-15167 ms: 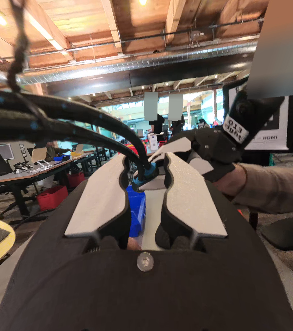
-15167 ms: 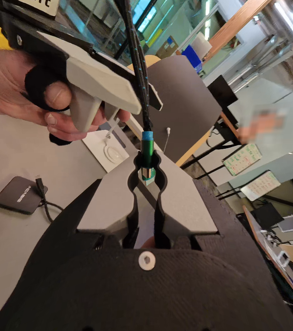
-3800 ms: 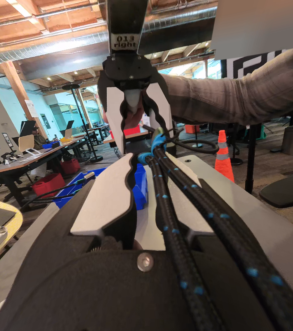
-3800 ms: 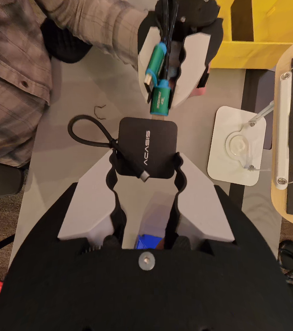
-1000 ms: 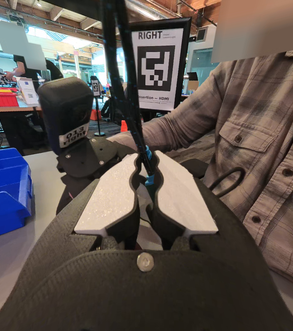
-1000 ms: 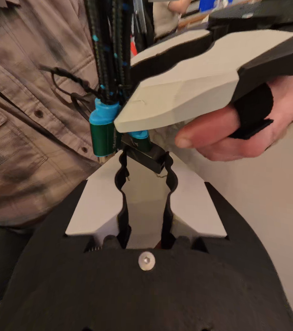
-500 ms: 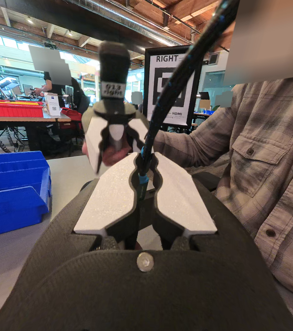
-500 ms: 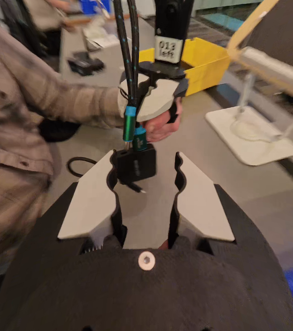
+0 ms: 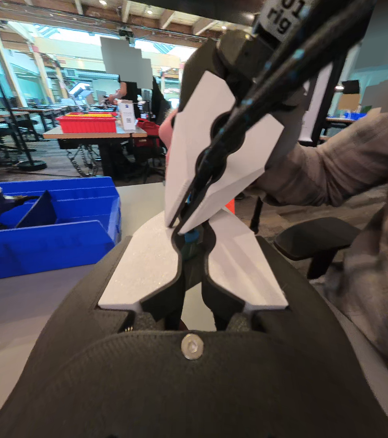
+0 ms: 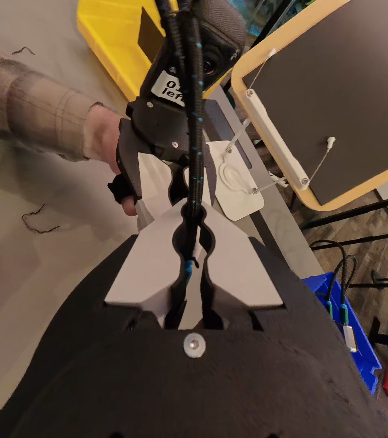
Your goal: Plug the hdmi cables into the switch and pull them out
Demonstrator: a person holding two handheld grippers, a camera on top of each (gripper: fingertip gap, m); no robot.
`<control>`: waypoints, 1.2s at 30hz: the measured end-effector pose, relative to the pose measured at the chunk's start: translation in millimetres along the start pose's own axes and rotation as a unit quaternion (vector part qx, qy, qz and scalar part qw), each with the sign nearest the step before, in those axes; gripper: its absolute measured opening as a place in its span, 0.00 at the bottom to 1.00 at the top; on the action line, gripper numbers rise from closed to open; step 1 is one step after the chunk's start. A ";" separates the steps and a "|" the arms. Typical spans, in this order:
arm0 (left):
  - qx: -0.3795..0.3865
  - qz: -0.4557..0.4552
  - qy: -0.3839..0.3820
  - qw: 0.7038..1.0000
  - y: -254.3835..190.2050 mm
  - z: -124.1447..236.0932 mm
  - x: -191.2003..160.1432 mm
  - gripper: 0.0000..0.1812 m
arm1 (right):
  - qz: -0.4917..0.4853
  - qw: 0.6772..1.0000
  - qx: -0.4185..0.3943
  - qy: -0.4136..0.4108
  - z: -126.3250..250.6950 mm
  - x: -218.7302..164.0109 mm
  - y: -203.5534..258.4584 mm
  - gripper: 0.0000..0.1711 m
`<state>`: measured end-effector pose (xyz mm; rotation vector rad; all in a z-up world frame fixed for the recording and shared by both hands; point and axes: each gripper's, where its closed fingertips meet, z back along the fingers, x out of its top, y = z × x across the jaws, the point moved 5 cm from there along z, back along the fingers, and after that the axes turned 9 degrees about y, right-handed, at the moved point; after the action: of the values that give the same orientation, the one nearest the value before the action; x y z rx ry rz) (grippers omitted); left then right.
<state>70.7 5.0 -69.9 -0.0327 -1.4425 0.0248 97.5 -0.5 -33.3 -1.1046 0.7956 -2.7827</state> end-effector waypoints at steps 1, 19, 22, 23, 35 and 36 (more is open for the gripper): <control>0.015 0.010 -0.007 1.000 3.9 1.1 3.3 0.06 | -0.004 1.000 -0.007 -0.007 1.3 1.3 -3.1 0.00; 0.153 0.035 -0.086 0.984 37.3 71.0 40.0 0.23 | -0.160 0.946 -0.270 0.075 78.2 -94.2 -278.8 0.00; 0.161 0.038 -0.086 0.983 41.4 76.4 38.0 0.22 | -0.179 0.941 -0.257 0.129 53.2 -127.5 -311.2 0.00; 0.163 0.038 -0.083 0.982 42.5 77.3 37.1 0.22 | -0.177 0.937 -0.259 0.150 43.5 -138.6 -319.3 0.00; 0.172 0.039 -0.055 0.983 50.2 78.1 25.0 0.22 | -0.177 0.920 -0.221 0.272 -73.3 -246.5 -340.9 0.00; 0.172 0.040 -0.054 0.983 50.7 77.5 24.0 0.22 | -0.176 0.922 -0.221 0.265 -77.6 -247.9 -340.3 0.00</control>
<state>-3.0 57.2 -38.1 0.1973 -1.5275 0.3451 280.4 384.3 -74.6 -0.5464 1.4659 -3.3746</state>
